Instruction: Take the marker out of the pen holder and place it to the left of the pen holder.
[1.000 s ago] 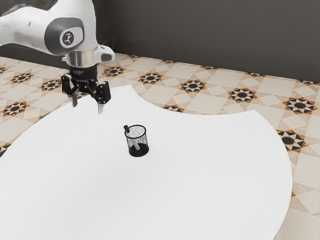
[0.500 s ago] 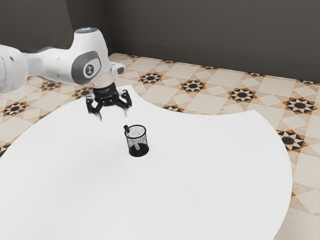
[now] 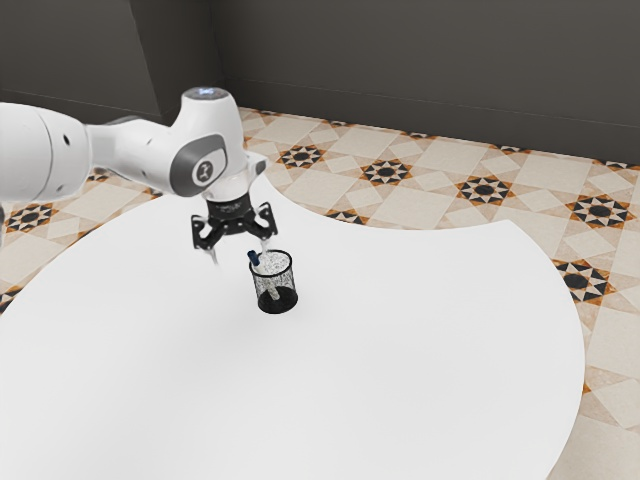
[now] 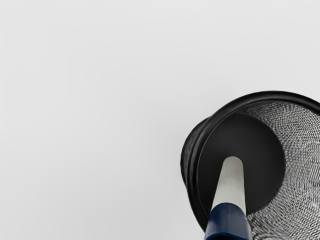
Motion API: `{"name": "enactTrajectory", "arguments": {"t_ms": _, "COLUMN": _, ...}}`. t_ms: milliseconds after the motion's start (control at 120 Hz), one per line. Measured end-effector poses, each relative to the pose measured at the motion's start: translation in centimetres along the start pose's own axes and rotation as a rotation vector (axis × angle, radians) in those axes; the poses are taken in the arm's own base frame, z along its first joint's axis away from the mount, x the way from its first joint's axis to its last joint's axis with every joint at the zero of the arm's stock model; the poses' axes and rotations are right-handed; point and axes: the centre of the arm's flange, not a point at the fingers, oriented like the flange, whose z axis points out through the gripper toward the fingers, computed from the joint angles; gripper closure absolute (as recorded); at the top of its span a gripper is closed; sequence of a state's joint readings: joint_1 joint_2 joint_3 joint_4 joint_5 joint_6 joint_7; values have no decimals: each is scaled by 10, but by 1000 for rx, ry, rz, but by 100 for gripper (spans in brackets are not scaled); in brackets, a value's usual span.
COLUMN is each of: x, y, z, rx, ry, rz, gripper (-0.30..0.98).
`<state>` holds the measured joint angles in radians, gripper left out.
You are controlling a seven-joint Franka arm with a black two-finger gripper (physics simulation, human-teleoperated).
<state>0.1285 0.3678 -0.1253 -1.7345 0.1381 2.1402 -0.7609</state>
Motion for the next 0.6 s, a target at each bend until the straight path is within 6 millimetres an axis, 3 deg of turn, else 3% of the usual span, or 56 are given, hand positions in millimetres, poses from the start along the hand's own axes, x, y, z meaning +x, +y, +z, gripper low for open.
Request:
{"name": "enactTrajectory", "arguments": {"t_ms": 125, "x": -4, "y": 11, "z": -1, "rx": -25, "ry": 39, "rz": 49, "gripper": 0}}
{"name": "enactTrajectory", "arguments": {"t_ms": 258, "x": -13, "y": 10, "z": 13, "rx": -25, "ry": 34, "rz": 88, "gripper": 0}}
{"name": "enactTrajectory", "arguments": {"t_ms": 600, "x": -11, "y": 9, "z": 12, "rx": -29, "ry": 41, "rz": 318, "gripper": 0}}
